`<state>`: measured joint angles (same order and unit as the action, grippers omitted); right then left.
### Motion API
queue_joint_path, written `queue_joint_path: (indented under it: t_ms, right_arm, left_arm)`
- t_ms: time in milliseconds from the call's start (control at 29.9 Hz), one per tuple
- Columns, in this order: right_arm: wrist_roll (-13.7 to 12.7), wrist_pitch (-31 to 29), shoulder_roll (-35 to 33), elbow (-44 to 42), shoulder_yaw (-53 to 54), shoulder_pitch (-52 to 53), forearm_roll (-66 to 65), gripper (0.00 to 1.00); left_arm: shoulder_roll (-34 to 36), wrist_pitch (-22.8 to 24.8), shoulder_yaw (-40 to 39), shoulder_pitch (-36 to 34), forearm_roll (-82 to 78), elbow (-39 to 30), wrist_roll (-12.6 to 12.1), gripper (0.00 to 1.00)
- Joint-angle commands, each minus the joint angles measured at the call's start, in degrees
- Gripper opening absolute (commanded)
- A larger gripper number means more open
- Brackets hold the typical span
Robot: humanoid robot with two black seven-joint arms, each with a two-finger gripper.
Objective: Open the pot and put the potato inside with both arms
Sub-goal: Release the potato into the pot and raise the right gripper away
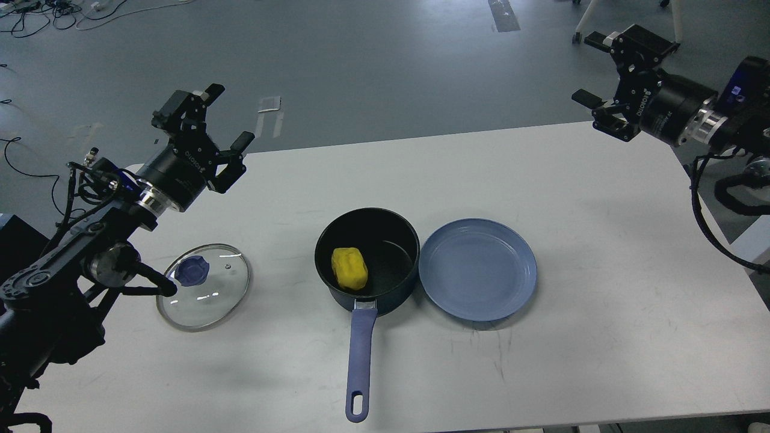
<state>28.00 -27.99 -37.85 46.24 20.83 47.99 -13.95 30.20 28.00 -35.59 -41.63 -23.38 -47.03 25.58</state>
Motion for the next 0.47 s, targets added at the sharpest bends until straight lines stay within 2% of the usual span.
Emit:
queue_joint_path:
  t_ms: [0,434]
  right_arm:
    - [0.0,0.0,0.9,-1.0,2.9,-3.6,0.6,1.00]
    - [0.0,0.0,7.2,-4.3,5.5,-7.2,0.6,1.00]
  left_arm:
    - [-1.0,0.0,0.0,0.7,0.0,0.0,0.0,0.98]
    - [-2.3,0.0,-0.1,1.3,0.0,0.1,-0.1,0.98]
